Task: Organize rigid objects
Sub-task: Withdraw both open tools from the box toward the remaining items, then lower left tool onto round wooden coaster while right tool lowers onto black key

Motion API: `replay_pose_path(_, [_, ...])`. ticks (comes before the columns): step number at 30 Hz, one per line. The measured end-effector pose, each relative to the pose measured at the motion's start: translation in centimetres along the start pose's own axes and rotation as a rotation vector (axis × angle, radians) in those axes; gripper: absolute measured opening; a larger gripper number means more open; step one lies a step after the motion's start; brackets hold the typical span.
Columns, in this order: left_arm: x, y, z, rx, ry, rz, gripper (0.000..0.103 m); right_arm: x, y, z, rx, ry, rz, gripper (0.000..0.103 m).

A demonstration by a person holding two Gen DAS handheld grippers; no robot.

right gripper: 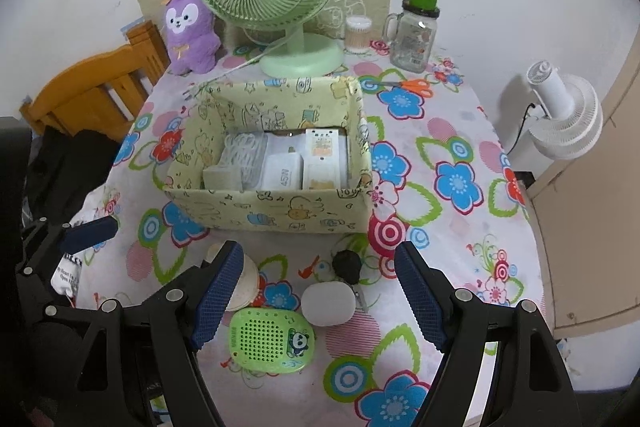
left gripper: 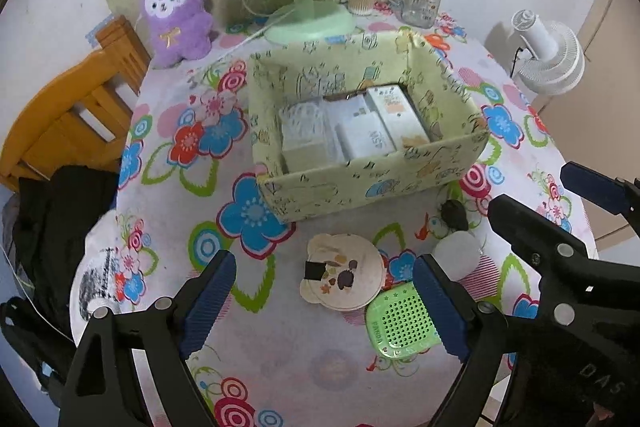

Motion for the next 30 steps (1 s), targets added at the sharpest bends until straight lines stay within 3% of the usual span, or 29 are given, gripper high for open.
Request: replay_pose_path(30, [-7.5,0.1,2.9,0.043,0.162,0.027,0.092,-7.7,-1.0,3.6,0.018,0.153,0.004,0.081])
Point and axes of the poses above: each gripper's, at about its wrist camera, not at the fingertips, and x roughly against the way its jaws point, y to its left, z to its underside, the point moved 9 cm from there along -x, roughly the way its jaws point, and after that the axes turned 9 degrees about z, right-handed, at the moved point
